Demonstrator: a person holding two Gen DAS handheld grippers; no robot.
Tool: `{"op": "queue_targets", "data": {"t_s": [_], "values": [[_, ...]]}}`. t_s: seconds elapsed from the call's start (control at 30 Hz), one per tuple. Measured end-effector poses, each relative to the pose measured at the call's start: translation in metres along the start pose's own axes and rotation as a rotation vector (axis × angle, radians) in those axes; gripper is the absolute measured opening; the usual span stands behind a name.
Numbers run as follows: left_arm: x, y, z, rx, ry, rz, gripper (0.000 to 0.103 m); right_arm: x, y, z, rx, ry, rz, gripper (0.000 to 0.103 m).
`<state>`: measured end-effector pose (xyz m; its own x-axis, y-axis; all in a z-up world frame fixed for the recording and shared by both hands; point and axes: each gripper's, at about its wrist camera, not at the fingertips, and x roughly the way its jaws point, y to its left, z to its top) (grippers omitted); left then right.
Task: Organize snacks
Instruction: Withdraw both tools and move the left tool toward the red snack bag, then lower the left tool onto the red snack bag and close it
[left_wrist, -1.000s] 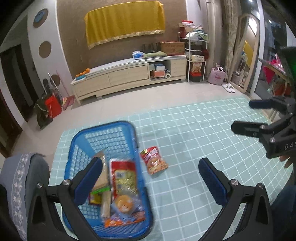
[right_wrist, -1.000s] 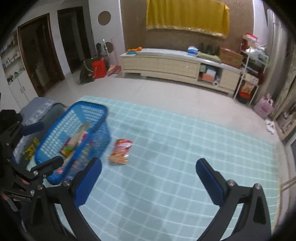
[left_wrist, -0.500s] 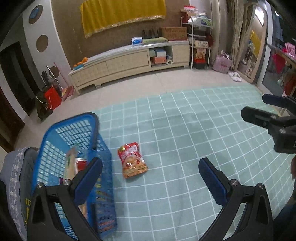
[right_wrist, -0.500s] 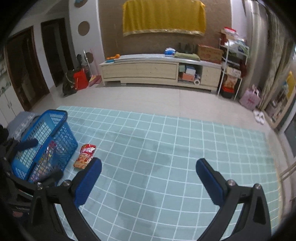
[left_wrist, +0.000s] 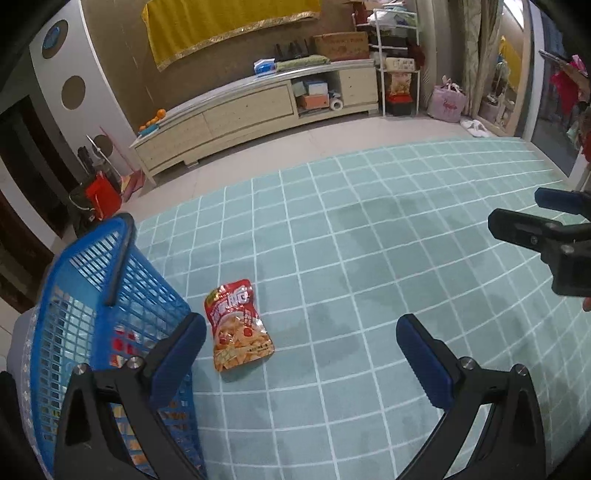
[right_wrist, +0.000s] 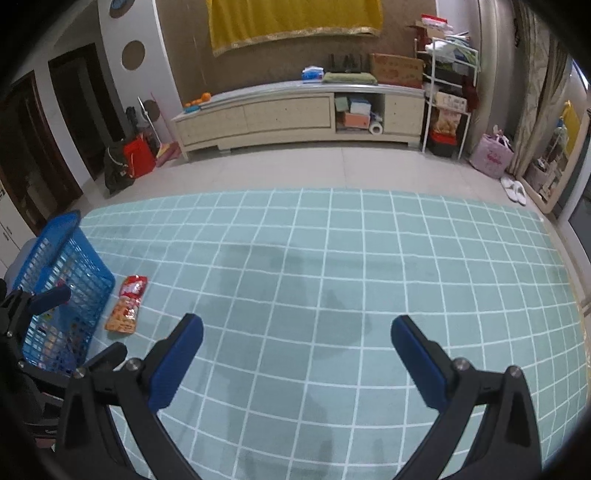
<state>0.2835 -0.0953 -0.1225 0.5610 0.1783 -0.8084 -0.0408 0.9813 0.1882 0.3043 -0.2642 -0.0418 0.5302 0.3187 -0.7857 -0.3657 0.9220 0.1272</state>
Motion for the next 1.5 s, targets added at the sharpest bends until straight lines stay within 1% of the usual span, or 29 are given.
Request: {"op": "queue_targets", "data": {"t_s": [0.07, 0.1, 0.13, 0.2, 0.43, 0.5, 0.67, 0.73, 0.83, 0.97, 1.07, 1.17, 1.2, 1.27, 1.3, 1.33, 1.43, 1.5], "values": [[0.008, 0.001, -0.002, -0.01, 0.008, 0.013, 0.101, 0.006, 0.004, -0.002, -0.022, 0.012, -0.013, 0.103], [0.011, 0.002, -0.003, -0.017, 0.01, 0.02, 0.096, 0.009, 0.006, -0.003, -0.031, 0.019, -0.016, 0.103], [0.015, 0.003, -0.004, -0.023, 0.017, 0.026, 0.094, 0.013, 0.009, -0.003, -0.04, 0.029, -0.012, 0.103], [0.023, 0.006, -0.005, -0.042, 0.037, 0.032, 0.093, 0.018, 0.014, -0.004, -0.052, 0.042, -0.005, 0.103], [0.042, 0.015, -0.006, -0.081, 0.06, 0.074, 0.093, 0.035, 0.021, -0.01, -0.079, 0.083, -0.006, 0.103], [0.049, 0.02, -0.004, -0.11, 0.072, 0.077, 0.093, 0.037, 0.022, -0.011, -0.084, 0.091, -0.007, 0.103], [0.062, 0.029, -0.001, -0.161, 0.088, 0.106, 0.093, 0.039, 0.023, -0.011, -0.079, 0.094, 0.006, 0.103], [0.064, 0.028, -0.001, -0.165, 0.094, 0.105, 0.093, 0.041, 0.023, -0.012, -0.079, 0.096, 0.004, 0.103], [0.069, 0.025, -0.002, -0.165, 0.106, 0.136, 0.094, 0.043, 0.022, -0.013, -0.075, 0.102, 0.003, 0.103], [0.079, 0.027, -0.002, -0.212, 0.149, 0.146, 0.093, 0.043, 0.021, -0.013, -0.073, 0.101, 0.003, 0.103], [0.081, 0.027, 0.002, -0.238, 0.144, 0.151, 0.094, 0.043, 0.02, -0.012, -0.07, 0.1, 0.006, 0.103], [0.084, 0.031, 0.004, -0.258, 0.148, 0.131, 0.094, 0.042, 0.02, -0.012, -0.068, 0.097, 0.007, 0.103], [0.086, 0.034, 0.006, -0.275, 0.161, 0.107, 0.094, 0.043, 0.02, -0.012, -0.067, 0.096, 0.008, 0.103], [0.09, 0.04, 0.005, -0.324, 0.192, 0.012, 0.093, 0.043, 0.02, -0.012, -0.065, 0.096, 0.01, 0.103], [0.09, 0.04, 0.004, -0.338, 0.197, -0.018, 0.093, 0.042, 0.02, -0.012, -0.064, 0.095, 0.012, 0.103], [0.089, 0.039, 0.003, -0.328, 0.19, -0.014, 0.093, 0.042, 0.02, -0.012, -0.062, 0.094, 0.013, 0.103], [0.086, 0.032, 0.001, -0.301, 0.176, -0.034, 0.092, 0.041, 0.019, -0.012, -0.053, 0.094, 0.019, 0.103], [0.084, 0.027, 0.001, -0.286, 0.17, -0.063, 0.092, 0.041, 0.018, -0.011, -0.049, 0.093, 0.022, 0.103]]}}
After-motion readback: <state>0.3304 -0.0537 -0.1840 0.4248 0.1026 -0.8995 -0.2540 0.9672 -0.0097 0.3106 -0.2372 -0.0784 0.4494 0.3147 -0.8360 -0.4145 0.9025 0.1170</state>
